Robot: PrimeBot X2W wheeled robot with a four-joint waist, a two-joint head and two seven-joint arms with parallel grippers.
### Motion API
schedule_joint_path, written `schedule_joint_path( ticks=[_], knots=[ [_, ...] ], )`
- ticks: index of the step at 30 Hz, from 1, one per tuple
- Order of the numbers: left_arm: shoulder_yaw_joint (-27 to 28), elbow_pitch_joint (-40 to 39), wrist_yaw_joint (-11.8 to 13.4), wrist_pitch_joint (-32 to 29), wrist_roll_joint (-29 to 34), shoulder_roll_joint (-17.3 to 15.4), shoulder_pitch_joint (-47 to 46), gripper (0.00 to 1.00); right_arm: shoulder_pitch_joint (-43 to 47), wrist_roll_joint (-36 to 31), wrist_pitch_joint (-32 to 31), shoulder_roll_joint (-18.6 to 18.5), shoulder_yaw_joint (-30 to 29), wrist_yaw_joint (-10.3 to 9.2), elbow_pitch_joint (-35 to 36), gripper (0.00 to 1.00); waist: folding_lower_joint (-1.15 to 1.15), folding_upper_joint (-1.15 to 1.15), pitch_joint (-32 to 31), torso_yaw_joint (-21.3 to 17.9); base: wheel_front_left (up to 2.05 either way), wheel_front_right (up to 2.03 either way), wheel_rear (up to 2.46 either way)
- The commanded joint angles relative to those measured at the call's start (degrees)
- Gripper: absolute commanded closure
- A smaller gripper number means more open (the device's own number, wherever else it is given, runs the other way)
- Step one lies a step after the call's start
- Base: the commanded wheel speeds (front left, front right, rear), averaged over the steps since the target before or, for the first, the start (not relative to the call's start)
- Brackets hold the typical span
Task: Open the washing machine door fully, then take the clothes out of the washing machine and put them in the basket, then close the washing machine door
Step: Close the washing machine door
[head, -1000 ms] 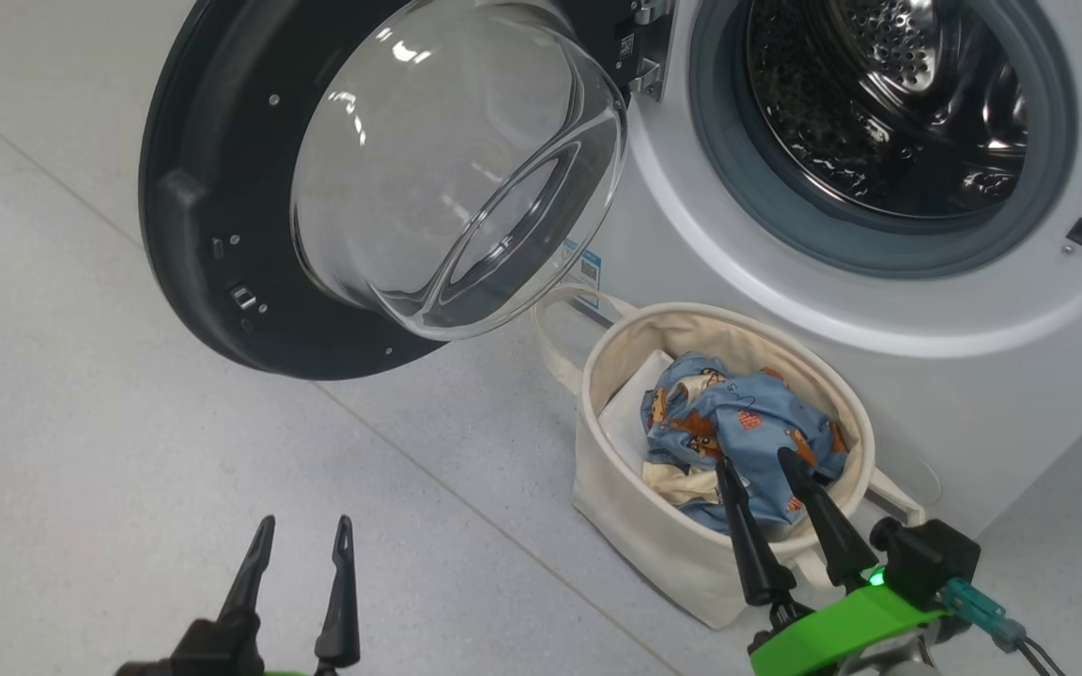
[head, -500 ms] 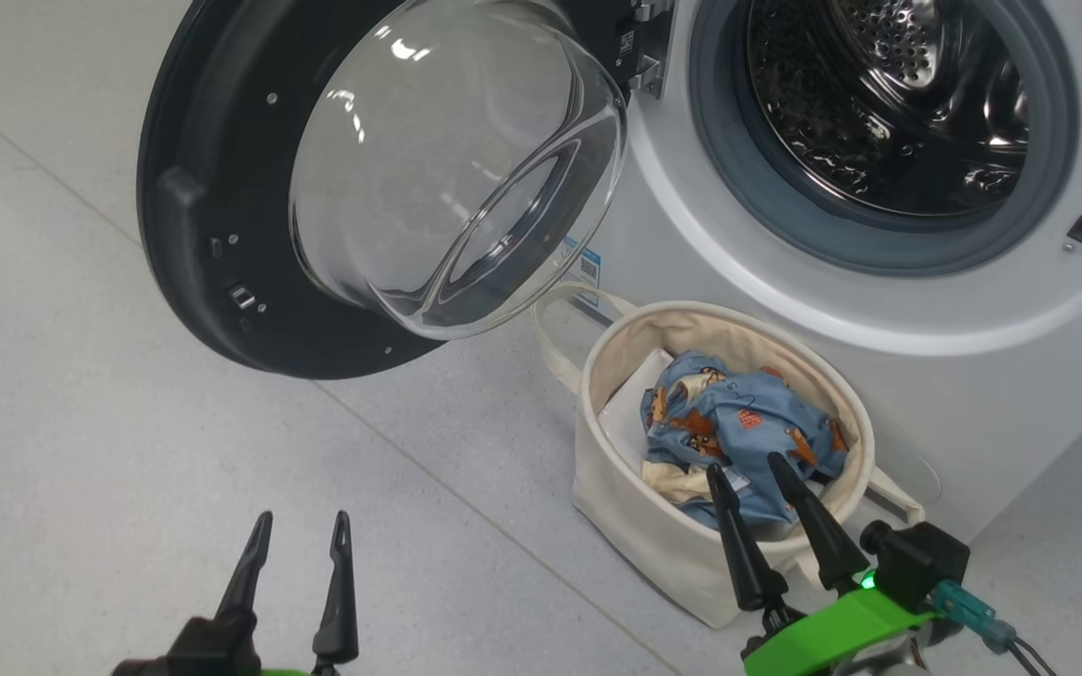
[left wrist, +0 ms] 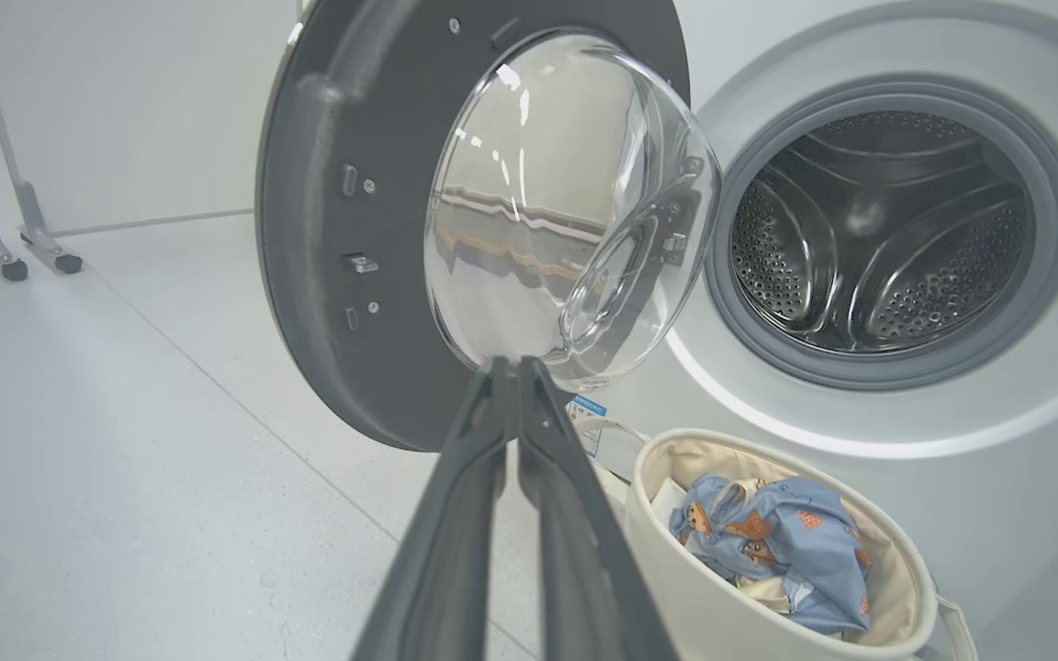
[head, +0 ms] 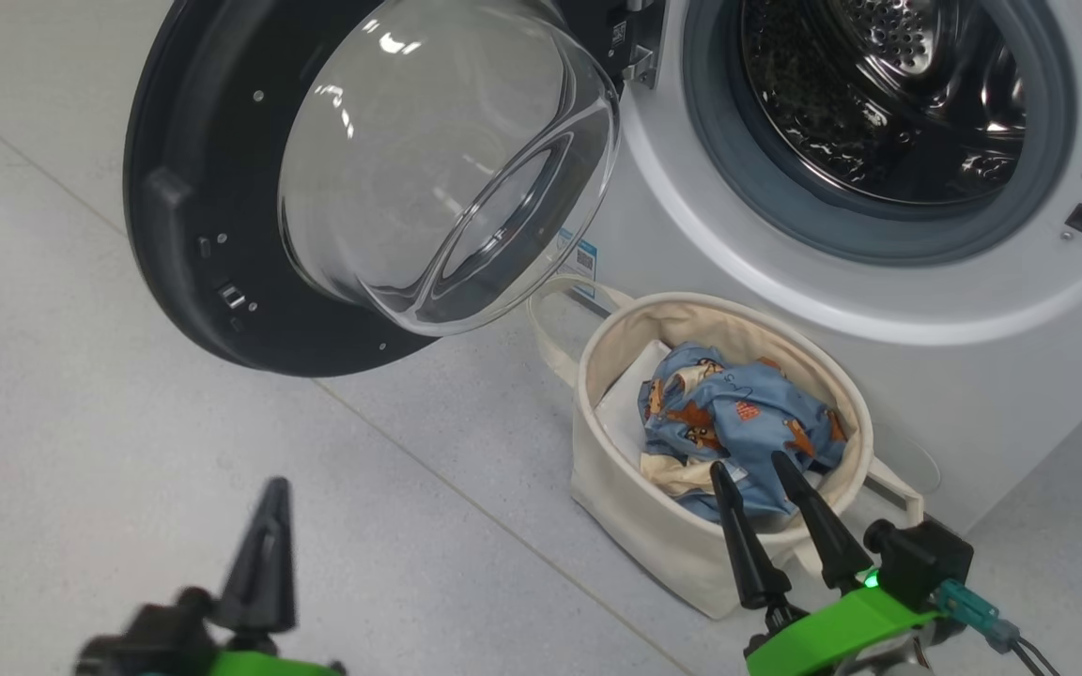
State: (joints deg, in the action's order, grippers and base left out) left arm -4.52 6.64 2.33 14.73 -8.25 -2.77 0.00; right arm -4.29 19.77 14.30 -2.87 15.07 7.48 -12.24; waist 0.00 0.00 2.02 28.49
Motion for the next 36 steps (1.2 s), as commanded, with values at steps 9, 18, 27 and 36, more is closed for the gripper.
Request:
schedule_joint_path(
  ticks=[9,18,27,36],
  knots=[
    [22.09,-11.97,-5.34,0.27,-8.08,-3.71,-3.08,1.00,-1.88,-0.82,0.70,0.00,0.86,0.01,1.58,0.00,0.00,0.00,1.72,-0.04,0.00,0.00,0.00],
    [31.52,-6.74,-9.49,-0.92,-19.71,-15.49,-6.78,1.00,-3.37,-2.35,0.70,0.00,0.46,0.01,1.26,0.00,0.00,0.00,4.38,-0.70,0.00,0.00,0.00],
    [28.15,5.46,-9.80,-10.01,-48.21,-34.27,-14.20,1.00,-5.20,-5.73,0.70,0.00,0.15,0.01,0.63,0.00,0.00,0.00,8.25,-1.46,0.00,0.00,0.00],
    [27.61,12.96,-9.81,-21.30,-71.76,-45.22,-21.31,1.00,-6.93,-7.80,0.70,0.00,1.05,0.01,0.11,0.00,0.00,0.00,11.31,-3.65,0.00,0.00,0.00]
  ],
)
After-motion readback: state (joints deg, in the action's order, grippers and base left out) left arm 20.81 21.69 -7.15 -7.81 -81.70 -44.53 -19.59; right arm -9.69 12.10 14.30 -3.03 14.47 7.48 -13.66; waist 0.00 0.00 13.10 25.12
